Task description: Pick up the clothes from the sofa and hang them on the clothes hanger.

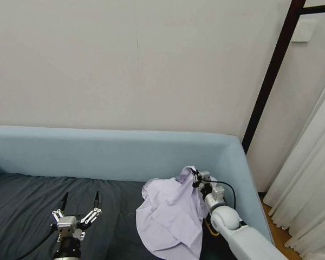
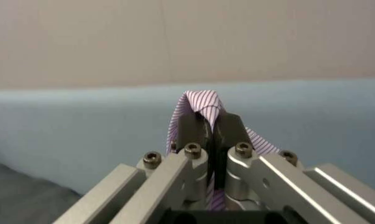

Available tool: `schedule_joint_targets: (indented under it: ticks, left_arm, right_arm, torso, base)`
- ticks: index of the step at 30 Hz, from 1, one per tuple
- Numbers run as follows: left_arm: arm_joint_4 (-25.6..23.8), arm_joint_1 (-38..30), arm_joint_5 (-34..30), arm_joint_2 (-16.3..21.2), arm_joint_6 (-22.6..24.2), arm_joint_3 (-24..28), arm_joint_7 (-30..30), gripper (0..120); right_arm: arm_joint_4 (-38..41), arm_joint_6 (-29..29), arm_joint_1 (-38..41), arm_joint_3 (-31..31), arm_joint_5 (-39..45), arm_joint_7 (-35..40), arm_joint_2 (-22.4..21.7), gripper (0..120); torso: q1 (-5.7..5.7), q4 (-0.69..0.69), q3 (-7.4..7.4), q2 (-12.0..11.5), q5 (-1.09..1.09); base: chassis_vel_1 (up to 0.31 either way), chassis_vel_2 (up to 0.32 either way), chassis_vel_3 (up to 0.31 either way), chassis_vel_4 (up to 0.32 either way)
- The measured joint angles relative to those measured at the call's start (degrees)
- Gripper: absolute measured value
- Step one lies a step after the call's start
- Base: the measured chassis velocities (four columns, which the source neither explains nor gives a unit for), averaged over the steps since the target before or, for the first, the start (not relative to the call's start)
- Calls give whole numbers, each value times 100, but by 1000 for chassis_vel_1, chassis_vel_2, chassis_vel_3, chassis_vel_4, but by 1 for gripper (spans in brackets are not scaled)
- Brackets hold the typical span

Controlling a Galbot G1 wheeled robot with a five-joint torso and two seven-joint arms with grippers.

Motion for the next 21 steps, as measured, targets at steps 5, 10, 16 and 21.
schedule_joint_targets:
  ticks: [5,10,16,21]
  left_arm:
    - [2,-29,-56,27,-1,0,-7,100]
    - [-16,-28,-104,52,-18,-11,-13,100]
    - [-97,-9,-206,93,-49,-77,-37,100]
    - [-110,-14,-264,108,-55,-117,-47,100]
  right_arm:
    - [675,-1,406,-157,873,-68,-242,0]
    - [794,99,937,-359,1226,-166,-403,0]
    - [697,172,2399,-793,1697,-36,-498,0]
    - [407,206,3481,-1158,1976,205,-349,0]
  torso:
    - [0,1,0,0,1]
    - [0,-1,1,0,1]
    - [0,2,0,0,0]
    - [0,0,1,-1,1]
  base:
    - [0,0,0,0]
    - [0,0,0,0]
    - [0,0,0,0]
    - [0,0,0,0]
